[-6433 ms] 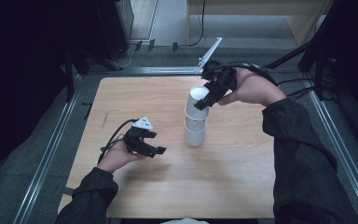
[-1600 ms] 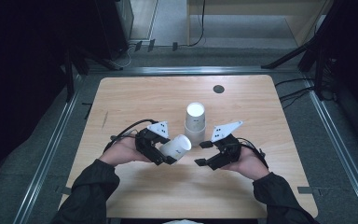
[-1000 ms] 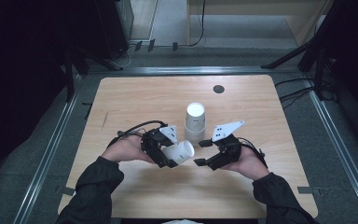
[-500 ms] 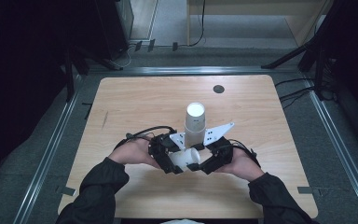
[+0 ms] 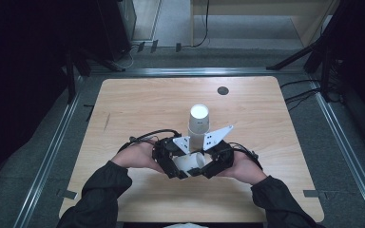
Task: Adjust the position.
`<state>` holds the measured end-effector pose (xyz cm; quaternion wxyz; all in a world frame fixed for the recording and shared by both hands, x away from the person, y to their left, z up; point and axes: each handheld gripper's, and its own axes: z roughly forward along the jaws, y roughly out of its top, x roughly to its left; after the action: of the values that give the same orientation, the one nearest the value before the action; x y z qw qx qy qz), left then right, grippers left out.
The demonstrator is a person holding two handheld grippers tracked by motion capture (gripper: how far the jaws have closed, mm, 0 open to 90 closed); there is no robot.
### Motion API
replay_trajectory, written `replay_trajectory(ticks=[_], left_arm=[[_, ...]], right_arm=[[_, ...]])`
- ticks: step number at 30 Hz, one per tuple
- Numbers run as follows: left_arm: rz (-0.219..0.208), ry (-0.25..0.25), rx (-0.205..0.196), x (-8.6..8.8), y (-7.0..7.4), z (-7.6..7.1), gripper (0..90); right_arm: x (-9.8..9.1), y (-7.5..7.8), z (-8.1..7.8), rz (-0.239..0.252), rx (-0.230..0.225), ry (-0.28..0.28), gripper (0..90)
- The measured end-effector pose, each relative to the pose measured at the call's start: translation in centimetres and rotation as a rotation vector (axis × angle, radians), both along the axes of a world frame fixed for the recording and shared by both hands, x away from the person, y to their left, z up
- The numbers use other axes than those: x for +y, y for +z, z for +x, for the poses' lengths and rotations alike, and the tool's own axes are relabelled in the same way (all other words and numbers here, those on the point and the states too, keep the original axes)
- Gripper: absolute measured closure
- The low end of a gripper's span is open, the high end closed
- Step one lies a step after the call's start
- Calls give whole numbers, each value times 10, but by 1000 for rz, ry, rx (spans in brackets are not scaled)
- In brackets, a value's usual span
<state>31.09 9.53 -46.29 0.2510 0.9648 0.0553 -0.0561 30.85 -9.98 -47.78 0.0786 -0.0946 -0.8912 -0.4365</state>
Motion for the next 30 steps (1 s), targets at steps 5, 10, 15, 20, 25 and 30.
replay_trajectory(ticks=[5,10,15,20,25,30], left_arm=[[-23,37,13,5,-1,2,134],[-47,64,8,11,0,3,105],[-104,104,3,20,2,5,103],[-147,146,8,31,2,5,104],[-150,180,4,37,-5,2,105],[-200,208,22,38,-12,-3,106]], right_arm=[[-3,2,0,14,-14,-6,342],[-10,5,2,26,-13,-24,341],[-16,8,4,42,-13,-38,339],[-25,11,5,50,-11,-56,339],[-30,14,6,65,-7,-59,339],[-31,15,5,78,6,-58,339]])
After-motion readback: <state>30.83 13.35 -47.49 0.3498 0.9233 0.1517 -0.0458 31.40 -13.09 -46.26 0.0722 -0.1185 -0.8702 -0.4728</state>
